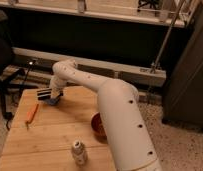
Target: Place the eraser on the white sponge
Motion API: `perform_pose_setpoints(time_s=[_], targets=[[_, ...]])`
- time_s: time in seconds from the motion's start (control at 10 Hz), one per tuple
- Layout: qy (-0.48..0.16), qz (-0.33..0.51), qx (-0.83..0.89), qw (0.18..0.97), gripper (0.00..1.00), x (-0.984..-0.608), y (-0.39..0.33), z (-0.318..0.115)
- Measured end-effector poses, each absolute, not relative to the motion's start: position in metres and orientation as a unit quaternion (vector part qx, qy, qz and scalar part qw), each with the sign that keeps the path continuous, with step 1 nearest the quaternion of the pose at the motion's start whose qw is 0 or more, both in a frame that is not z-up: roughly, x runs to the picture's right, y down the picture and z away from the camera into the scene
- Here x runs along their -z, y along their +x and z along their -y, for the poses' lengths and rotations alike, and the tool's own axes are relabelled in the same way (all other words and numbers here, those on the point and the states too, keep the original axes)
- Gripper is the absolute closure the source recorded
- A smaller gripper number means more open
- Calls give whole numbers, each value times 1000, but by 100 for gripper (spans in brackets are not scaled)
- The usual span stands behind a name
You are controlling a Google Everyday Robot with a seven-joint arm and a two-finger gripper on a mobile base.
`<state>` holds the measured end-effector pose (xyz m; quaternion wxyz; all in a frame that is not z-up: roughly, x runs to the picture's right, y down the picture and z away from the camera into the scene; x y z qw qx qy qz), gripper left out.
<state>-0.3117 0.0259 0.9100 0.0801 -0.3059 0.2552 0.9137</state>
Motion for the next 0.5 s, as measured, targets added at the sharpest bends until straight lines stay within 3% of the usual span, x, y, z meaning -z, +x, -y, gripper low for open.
perform_pose_setpoints(time_s=[0.4,0.5], targets=[[-299,-261,-912,102,25,-917,-329,-31],[-298,-262,-912,108,22,-917,-336,-30]])
